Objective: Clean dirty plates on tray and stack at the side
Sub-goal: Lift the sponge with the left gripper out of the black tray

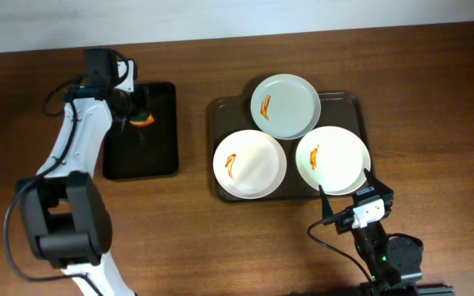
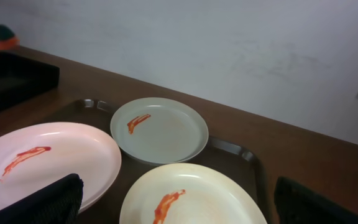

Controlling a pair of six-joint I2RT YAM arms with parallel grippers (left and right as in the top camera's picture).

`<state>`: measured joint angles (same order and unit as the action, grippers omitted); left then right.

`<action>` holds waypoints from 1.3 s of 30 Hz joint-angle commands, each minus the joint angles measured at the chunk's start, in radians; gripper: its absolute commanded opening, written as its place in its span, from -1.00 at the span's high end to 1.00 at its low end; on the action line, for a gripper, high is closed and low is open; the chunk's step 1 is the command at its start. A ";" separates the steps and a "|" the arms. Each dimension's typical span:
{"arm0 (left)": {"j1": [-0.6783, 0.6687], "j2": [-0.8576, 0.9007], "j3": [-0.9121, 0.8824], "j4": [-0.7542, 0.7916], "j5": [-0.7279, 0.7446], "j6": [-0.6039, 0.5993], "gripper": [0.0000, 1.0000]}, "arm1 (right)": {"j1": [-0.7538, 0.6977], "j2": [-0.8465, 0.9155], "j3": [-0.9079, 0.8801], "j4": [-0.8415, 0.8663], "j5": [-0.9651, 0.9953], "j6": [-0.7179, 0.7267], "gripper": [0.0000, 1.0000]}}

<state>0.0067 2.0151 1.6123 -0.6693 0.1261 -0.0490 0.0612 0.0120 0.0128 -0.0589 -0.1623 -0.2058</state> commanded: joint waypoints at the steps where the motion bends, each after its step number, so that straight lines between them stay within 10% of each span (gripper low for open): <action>1: 0.003 0.094 0.008 -0.011 -0.018 -0.003 1.00 | -0.003 -0.006 -0.007 -0.003 -0.010 0.004 -0.97; 8: 0.005 -0.072 0.010 -0.041 0.228 -0.011 1.00 | -0.003 -0.006 -0.007 -0.003 -0.010 0.004 -0.97; 14: 0.005 0.037 0.006 -0.062 0.160 -0.020 1.00 | -0.003 -0.006 -0.007 -0.003 -0.010 0.004 -0.97; 18: 0.060 0.045 0.006 -0.091 0.171 -0.282 1.00 | -0.003 -0.006 -0.007 -0.003 -0.010 0.003 -0.97; 26: 0.180 0.045 0.006 -0.106 0.875 -0.359 1.00 | -0.003 -0.006 -0.007 -0.003 -0.010 0.004 -0.97; 39: 0.214 0.045 0.006 -0.133 0.790 -0.358 1.00 | -0.003 -0.006 -0.007 -0.003 -0.010 0.004 -0.96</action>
<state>0.2157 2.0594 1.6119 -0.7784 0.9691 -0.4053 0.0612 0.0120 0.0128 -0.0589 -0.1623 -0.2058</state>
